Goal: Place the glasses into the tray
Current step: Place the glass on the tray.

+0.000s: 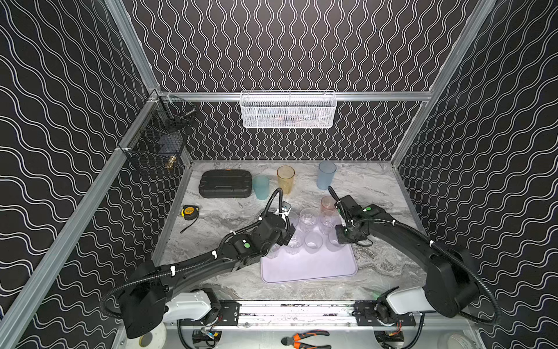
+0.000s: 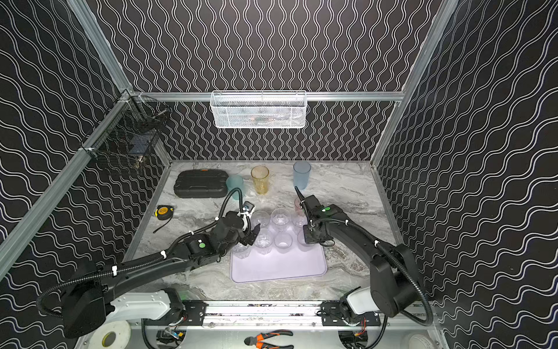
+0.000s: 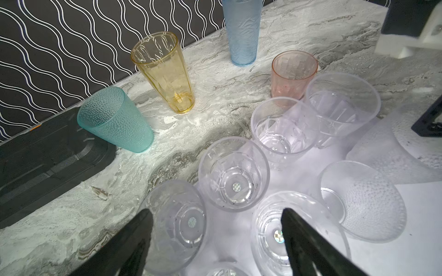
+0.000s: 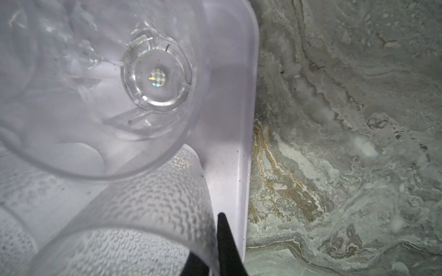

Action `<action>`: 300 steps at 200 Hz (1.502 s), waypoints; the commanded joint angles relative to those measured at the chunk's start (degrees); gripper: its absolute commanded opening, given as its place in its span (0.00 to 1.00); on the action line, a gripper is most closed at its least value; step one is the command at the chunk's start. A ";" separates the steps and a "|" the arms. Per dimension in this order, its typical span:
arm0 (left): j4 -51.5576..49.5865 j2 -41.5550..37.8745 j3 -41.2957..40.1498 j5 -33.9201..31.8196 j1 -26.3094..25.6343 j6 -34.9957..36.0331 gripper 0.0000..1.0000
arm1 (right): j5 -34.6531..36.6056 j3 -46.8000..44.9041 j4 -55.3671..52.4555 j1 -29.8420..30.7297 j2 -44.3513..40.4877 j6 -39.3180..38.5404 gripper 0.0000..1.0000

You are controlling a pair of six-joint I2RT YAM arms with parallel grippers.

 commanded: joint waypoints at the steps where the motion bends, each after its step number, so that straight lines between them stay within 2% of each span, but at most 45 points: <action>1: 1.18 0.20 -0.15 -0.76 0.02 -0.11 0.88 | 1.54 0.59 0.94 0.09 1.65 -1.38 0.00; 46: 1.71 0.76 0.16 -0.94 0.02 0.78 0.88 | 1.38 1.70 0.72 0.09 3.20 -2.04 0.05; 120: 2.33 1.21 0.41 -1.24 0.02 1.36 0.88 | 0.60 6.72 -2.33 0.09 2.84 -3.37 0.32; 188: 2.32 -0.12 0.24 -3.05 0.10 3.24 0.89 | -0.65 17.21 -9.07 0.09 1.28 -7.33 0.46; 231: 2.42 -1.72 0.16 -3.14 1.20 4.39 0.90 | 0.14 25.53 -8.16 -0.21 1.67 -6.53 0.50; 269: 0.84 -5.57 -0.02 -3.77 7.08 3.14 0.89 | -2.67 29.24 -0.73 -0.61 3.41 -3.39 0.50; 300: -3.25 -8.14 1.12 2.09 17.76 -2.73 0.88 | -3.73 33.70 4.74 -0.69 7.45 -0.30 0.50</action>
